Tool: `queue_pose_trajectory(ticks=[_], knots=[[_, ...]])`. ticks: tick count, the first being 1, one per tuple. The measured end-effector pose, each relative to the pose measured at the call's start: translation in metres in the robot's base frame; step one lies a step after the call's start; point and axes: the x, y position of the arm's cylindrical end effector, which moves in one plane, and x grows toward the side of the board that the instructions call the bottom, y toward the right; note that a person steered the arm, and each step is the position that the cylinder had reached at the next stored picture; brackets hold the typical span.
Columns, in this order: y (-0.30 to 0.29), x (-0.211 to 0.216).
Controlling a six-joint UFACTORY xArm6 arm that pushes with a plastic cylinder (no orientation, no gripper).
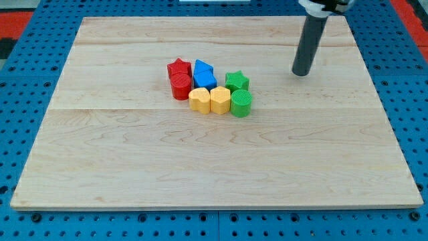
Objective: Slide the green star and green circle to the bottom center of the board
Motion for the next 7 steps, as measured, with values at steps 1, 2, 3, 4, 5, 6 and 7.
queue_pose_trajectory(ticks=[1, 2, 3, 4, 5, 6, 7], knots=[[-0.046, 0.0], [-0.079, 0.0], [-0.105, 0.002], [-0.114, 0.009], [-0.112, 0.026], [-0.111, 0.054], [-0.106, 0.084]])
